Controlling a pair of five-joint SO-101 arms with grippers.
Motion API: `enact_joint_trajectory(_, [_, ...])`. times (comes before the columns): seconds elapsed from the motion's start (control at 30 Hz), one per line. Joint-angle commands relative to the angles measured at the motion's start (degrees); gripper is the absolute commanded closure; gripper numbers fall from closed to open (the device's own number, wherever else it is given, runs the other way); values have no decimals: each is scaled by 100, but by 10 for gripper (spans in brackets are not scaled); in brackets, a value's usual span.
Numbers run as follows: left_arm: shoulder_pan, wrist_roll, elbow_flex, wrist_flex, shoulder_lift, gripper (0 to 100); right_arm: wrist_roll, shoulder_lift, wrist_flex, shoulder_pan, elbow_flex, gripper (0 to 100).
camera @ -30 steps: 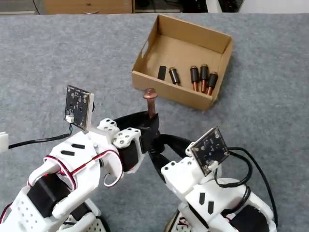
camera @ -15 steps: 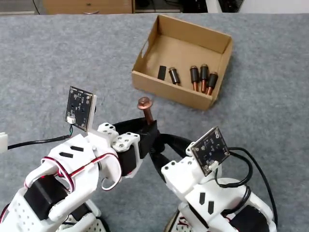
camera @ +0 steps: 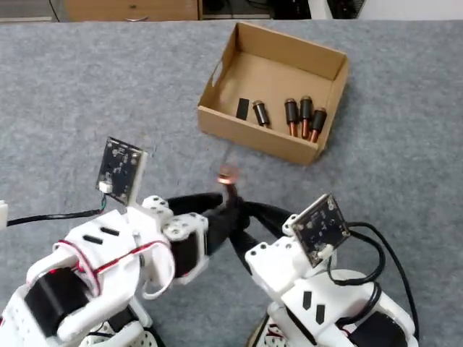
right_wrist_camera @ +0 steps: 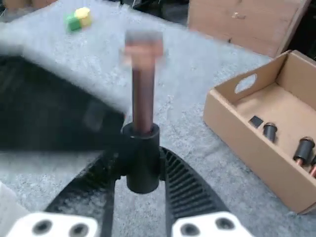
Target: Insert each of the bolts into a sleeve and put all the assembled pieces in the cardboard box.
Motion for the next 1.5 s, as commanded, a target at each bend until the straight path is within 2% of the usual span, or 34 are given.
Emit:
enact_joint_trajectory(0.0, [97,-18,-193,26,22,727,70,-22,-18,92,-330,997])
enact_joint_trajectory(0.23, [35,-26,-246,44,4,721,88,-13,-70,163,-470,997])
enact_joint_trajectory(0.37, [-440,-26,-519,0,-171,721,378,4,-519,1138,-321,997])
enact_joint_trajectory(0.5, [-580,-26,-554,105,-523,727,730,268,-1697,2352,-66,997])
enact_joint_trajectory(0.57, [-615,-26,-404,325,-681,778,756,725,-2268,2782,-66,997])
enact_joint_trajectory(0.67, [-633,0,-158,686,-954,981,730,1771,-2980,3204,-532,997])
enact_joint_trajectory(0.73, [-897,18,26,835,-1182,949,721,2615,-3332,3354,-1156,997])
enact_joint_trajectory(0.8, [-1301,-18,343,826,-1402,969,712,3556,-3508,3442,-1947,997])
enact_joint_trajectory(0.93, [-2224,-26,1477,818,-1763,983,712,5516,-3490,3503,-3741,997])
enact_joint_trajectory(1.03, [-2611,-35,2514,589,-2035,981,712,6923,-3068,3512,-5103,997])
enact_joint_trajectory(1.23, [-2699,-607,3710,26,-2510,981,624,9587,-1916,3635,-7653,997])
enact_joint_trajectory(1.47, [-2690,-633,4651,-431,-2677,981,484,12497,-844,4084,-9569,997])
